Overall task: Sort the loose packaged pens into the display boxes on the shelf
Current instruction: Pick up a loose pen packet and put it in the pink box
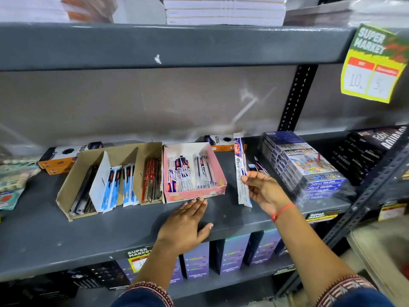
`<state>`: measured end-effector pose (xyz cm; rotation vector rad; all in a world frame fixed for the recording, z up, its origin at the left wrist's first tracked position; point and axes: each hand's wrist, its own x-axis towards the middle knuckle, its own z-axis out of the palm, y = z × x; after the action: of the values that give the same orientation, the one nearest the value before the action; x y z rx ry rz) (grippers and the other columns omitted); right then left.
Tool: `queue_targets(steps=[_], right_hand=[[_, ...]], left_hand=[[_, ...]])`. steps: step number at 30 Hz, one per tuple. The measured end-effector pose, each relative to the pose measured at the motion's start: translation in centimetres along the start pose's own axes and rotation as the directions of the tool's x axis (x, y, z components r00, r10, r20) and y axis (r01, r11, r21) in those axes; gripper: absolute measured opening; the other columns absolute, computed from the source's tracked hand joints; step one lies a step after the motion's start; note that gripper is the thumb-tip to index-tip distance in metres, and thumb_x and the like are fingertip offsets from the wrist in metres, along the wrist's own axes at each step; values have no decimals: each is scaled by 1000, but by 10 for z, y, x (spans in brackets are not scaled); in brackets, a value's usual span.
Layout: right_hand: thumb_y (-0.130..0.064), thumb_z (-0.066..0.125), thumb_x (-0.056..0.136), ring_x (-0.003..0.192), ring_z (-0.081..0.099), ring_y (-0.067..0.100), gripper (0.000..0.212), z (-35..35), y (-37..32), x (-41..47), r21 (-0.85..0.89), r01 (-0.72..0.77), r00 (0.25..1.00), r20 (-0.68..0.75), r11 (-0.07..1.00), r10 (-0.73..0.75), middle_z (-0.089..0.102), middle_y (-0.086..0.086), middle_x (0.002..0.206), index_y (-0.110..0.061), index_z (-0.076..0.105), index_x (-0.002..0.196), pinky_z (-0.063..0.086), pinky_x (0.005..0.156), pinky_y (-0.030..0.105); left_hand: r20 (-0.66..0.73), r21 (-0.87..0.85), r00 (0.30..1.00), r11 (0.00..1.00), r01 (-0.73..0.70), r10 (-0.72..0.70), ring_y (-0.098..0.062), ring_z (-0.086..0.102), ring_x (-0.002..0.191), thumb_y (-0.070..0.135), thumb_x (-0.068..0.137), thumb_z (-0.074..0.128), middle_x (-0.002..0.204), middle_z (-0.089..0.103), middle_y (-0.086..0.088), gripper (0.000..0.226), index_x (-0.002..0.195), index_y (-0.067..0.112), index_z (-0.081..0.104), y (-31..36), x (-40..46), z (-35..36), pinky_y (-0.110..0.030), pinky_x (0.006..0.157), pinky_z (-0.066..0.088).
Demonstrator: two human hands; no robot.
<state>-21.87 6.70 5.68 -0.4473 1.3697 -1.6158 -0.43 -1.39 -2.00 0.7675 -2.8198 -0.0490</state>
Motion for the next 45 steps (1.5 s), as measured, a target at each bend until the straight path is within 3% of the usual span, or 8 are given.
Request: queue_targets(steps=[15,20,23,25,27,34,39,45], right_hand=[[5,59,84,49,68,3,21,26,-11,-1,9,18,993,114,1000,-19,74,-4,57,-11,66,73,56,50,13],[8,60,82,40,57,8,23,69,-21,14,-231,94,995,62,969,-82,66,5,59,-11,61,69,46,41,15],[11,63,79,41,51,13,22,97,-16,35,-501,100,994,4,860,-113,59,13,73,-11,60,74,44,37,17],[9,64,77,59,59,22,19,110,-8,48,-674,123,987,8,728,-160,60,14,87,-10,64,78,58,58,29],[6,59,78,87,67,32,21,119,1,56,-805,131,979,15,579,-201,65,18,102,-5,68,94,57,84,44],[-2,51,87,103,65,31,25,128,13,67,-955,141,975,87,261,-207,68,16,112,-2,64,109,53,88,33],[-1,48,88,104,64,32,29,123,12,65,-967,183,965,142,176,-221,69,18,112,-1,64,112,53,93,36],[0,41,87,92,65,40,32,95,-8,57,-949,207,903,93,236,-419,70,24,102,-3,70,100,54,82,37]], left_hand=[[1,-16,1000,1000,11,-11,-13,12,138,57,91,21,153,16,0,66,144,20,12,-1,0,-1,-23,107,-2],[24,-68,999,997,45,-43,-15,14,138,57,90,26,153,19,0,67,144,21,12,0,0,-4,-25,109,6],[31,-96,998,994,49,-46,-15,13,138,55,91,29,153,18,0,65,144,22,12,0,-2,-6,-27,109,13],[42,-106,998,993,53,-49,-14,11,138,54,92,30,154,15,2,63,144,22,10,1,-1,-7,-28,109,14],[64,-108,997,993,54,-48,-14,9,139,52,93,30,154,12,1,63,144,21,9,2,0,-8,-28,109,12],[70,-92,997,995,47,-40,-15,9,139,49,93,31,154,14,-2,64,144,18,9,2,0,-10,-26,110,8],[35,-79,998,996,46,-43,-16,13,138,49,93,34,153,19,-3,63,144,18,13,4,-1,-10,-25,109,11],[15,-73,998,996,55,-54,-16,17,137,56,88,29,152,23,-2,67,143,20,17,4,-2,-9,-22,107,12]])
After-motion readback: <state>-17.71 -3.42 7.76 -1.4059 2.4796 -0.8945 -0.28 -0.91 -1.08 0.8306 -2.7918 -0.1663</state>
